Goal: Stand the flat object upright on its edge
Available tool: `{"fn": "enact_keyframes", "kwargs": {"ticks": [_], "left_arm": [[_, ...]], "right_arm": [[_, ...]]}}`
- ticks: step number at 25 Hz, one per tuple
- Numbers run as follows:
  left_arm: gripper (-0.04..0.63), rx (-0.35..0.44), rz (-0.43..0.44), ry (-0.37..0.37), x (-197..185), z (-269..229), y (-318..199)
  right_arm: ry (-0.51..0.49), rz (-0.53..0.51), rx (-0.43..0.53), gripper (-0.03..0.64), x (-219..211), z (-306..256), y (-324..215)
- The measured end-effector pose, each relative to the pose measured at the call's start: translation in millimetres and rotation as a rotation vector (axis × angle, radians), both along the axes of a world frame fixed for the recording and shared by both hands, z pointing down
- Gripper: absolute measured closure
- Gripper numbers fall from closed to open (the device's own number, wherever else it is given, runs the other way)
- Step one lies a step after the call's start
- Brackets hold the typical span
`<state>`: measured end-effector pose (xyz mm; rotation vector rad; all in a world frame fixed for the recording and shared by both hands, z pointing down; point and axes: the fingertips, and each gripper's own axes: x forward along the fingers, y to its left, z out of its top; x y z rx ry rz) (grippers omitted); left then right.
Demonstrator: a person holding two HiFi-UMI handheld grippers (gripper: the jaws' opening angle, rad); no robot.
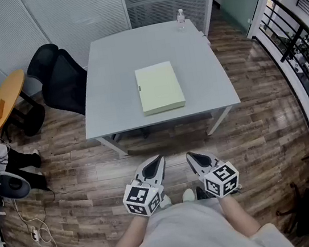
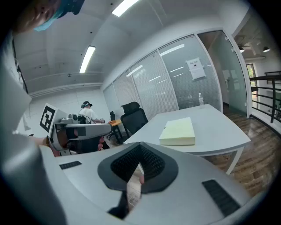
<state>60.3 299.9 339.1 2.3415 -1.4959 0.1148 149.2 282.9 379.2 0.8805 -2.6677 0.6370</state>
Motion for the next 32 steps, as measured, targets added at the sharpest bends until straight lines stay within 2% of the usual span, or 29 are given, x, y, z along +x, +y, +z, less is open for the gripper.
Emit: {"fn": "enact_keyframes", "kwargs": {"ticks": [10,13,17,24,32], "left_arm": [[0.584,0.017,0.011,-0.057,-20,-2,4],[0.584,0.012,0.014,-0.056,-24,-1,6],[0.584,0.007,0.028,-0.059,-26,1,10],[0.584,0.005,0.048,-0.053,-39,4,15],[0.584,0.016,0.081,-0.04,-53,5,23]], "right_arm": [[0.031,-0.009,0.032,0.594,-11,-3,4],[0.02,0.01,0.023,0.594,-10,-4,4],[-0.043,0.039,-0.013,0.594,-9,-6,6],[0.005,0.025,0.015,0.594,-21,-4,14],[0.004,0.044,0.022,0.594,-34,-2,21]]}}
